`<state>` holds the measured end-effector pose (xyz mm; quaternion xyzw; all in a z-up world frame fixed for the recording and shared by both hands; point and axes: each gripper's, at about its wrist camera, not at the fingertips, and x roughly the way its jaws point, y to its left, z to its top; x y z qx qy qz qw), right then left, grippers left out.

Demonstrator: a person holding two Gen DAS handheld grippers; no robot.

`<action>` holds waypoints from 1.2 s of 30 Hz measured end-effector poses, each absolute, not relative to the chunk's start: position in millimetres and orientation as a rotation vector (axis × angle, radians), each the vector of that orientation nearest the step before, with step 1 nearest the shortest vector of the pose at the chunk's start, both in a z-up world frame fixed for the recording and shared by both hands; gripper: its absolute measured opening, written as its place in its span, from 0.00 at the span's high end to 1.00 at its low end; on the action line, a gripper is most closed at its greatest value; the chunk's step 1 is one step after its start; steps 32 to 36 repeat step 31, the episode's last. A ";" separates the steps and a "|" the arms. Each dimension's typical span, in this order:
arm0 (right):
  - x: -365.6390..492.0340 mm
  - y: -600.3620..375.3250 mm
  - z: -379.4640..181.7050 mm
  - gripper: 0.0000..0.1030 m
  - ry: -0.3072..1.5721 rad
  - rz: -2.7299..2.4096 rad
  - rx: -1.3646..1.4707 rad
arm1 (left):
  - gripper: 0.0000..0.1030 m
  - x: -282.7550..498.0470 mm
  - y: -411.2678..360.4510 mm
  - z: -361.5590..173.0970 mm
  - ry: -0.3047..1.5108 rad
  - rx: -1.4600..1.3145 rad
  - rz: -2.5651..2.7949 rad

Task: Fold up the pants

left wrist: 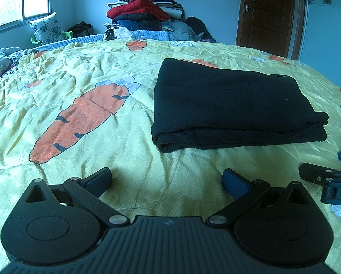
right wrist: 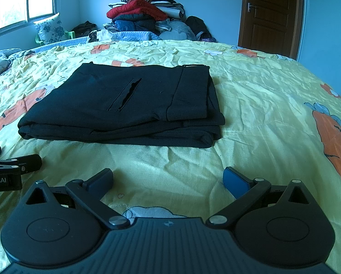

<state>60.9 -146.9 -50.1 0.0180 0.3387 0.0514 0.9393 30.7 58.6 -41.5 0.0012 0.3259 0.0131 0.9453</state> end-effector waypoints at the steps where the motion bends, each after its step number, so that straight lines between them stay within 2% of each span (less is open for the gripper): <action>1: 60.9 -147.1 -50.1 0.00 0.691 0.105 0.037 | 0.00 30.7 58.4 -41.4 0.664 0.003 0.027; 36: 60.5 -145.8 -49.8 0.00 0.692 0.109 0.033 | 0.00 31.6 58.2 -40.9 0.663 0.001 0.018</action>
